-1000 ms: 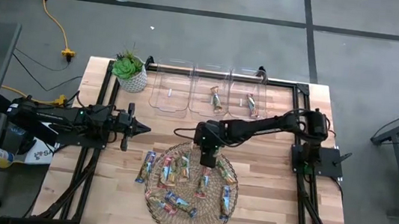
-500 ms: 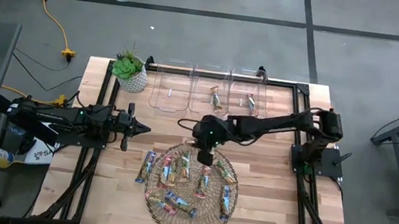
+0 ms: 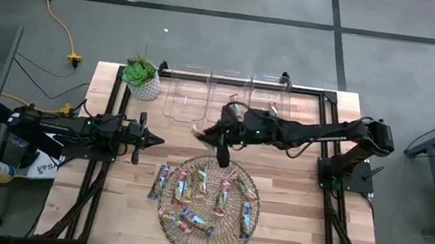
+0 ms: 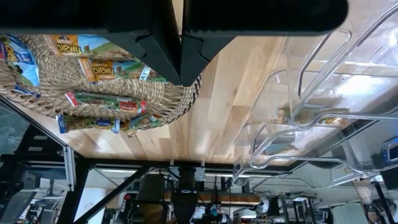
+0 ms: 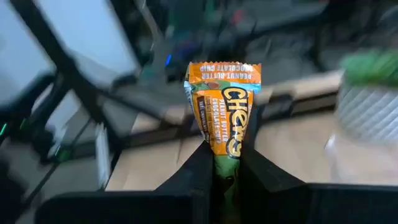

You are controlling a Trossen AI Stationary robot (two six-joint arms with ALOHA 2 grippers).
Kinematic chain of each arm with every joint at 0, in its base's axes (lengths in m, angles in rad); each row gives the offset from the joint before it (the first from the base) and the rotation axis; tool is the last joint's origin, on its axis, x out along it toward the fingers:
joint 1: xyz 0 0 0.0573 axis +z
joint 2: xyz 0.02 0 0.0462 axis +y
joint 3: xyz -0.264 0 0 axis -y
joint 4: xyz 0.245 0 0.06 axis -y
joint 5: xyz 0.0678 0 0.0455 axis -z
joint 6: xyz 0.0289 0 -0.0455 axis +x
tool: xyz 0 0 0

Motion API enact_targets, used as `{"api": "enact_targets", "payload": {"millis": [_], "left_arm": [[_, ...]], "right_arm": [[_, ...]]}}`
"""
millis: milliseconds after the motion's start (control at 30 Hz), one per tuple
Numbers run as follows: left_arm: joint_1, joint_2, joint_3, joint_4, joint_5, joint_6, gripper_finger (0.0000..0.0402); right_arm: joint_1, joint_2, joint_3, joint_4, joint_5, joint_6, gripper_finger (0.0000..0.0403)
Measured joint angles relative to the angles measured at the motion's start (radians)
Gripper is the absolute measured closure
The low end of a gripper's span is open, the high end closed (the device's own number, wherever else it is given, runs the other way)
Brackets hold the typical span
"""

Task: Pick and place Granola Bars by type
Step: Put the yellow granola bar into the middle transparent bin

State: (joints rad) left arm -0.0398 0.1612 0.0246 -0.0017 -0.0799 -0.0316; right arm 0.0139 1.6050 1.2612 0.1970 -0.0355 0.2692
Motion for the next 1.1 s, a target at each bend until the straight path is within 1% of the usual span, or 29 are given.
{"api": "enact_targets", "payload": {"millis": [100, 167, 333, 533, 933, 1000, 1100], "left_arm": [[0.0, 0.0, 0.0, 0.0, 0.0, 0.0, 0.04], [0.0, 0.0, 0.0, 0.0, 0.0, 0.0, 0.04], [0.0, 0.0, 0.0, 0.0, 0.0, 0.0, 0.04], [0.0, 0.0, 0.0, 0.0, 0.0, 0.0, 0.04], [0.0, 0.0, 0.0, 0.0, 0.001, 0.0, 0.04], [0.0, 0.0, 0.0, 0.0, 0.001, 0.0, 0.04], [0.0, 0.0, 0.0, 0.0, 0.001, 0.0, 0.04]], "right_arm": [[-0.006, -0.012, 0.001, 0.075, 0.127, -0.016, 0.0373], [-0.02, -0.013, 0.001, 0.125, 0.179, -0.011, 0.0373], [-0.075, -0.013, 0.001, 0.199, 0.23, 0.074, 0.0365], [-0.139, -0.012, 0.001, 0.269, 0.235, 0.123, 0.0368], [-0.293, -0.011, 0.001, 0.229, 0.246, 0.177, 0.0364], [-0.317, -0.011, 0.001, 0.188, 0.258, 0.2, 0.0364], [-0.353, -0.011, 0.001, 0.056, 0.297, 0.249, 0.0364]]}}
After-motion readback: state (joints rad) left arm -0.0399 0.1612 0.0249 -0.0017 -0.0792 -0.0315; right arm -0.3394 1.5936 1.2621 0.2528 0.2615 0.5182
